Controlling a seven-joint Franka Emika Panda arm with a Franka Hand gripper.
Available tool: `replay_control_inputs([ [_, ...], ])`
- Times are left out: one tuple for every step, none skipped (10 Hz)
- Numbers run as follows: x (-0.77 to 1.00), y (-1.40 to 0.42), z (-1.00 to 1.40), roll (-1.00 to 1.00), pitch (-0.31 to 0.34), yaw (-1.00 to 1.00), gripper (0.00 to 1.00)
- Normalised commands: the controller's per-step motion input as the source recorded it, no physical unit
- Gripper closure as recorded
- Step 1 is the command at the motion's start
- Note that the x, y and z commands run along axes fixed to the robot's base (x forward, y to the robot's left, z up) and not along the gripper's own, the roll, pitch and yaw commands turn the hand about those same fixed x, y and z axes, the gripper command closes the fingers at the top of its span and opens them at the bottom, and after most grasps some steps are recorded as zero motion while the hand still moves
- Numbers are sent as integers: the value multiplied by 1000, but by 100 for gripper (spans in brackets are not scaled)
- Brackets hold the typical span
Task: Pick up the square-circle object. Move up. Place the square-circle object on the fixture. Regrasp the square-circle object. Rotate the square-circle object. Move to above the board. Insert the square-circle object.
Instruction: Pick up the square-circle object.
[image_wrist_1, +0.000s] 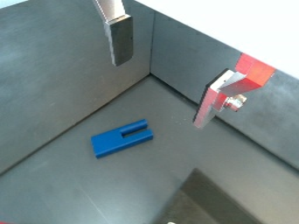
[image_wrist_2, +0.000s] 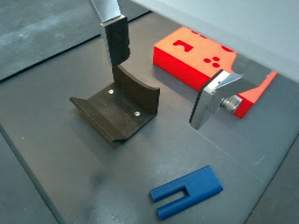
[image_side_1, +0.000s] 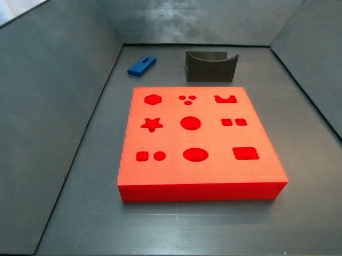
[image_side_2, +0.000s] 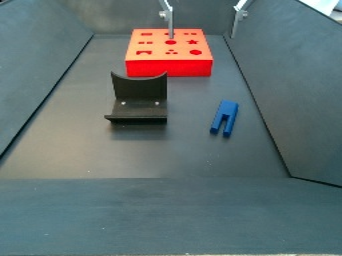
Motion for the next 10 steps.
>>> replay_control_inputs([
  [-529,286,-897,-97,0,-677,0],
  [-674,446,-1000,-127,0,-529,0],
  [-840,520,-1000,-83,-44,-380,0],
  [-906,529,-1000,-67,-70,-334,0],
  [-463,234,-577,-159,-276,-349,0],
  [0,51,-389,-216,-354,-229,0],
  [160,0,-414,-211,-349,-229,0],
  [269,-69,-466,-200,-333,-263,0],
  [474,-154,-571,-190,-260,-320,0],
  [537,-180,-700,-150,-177,-340,0],
])
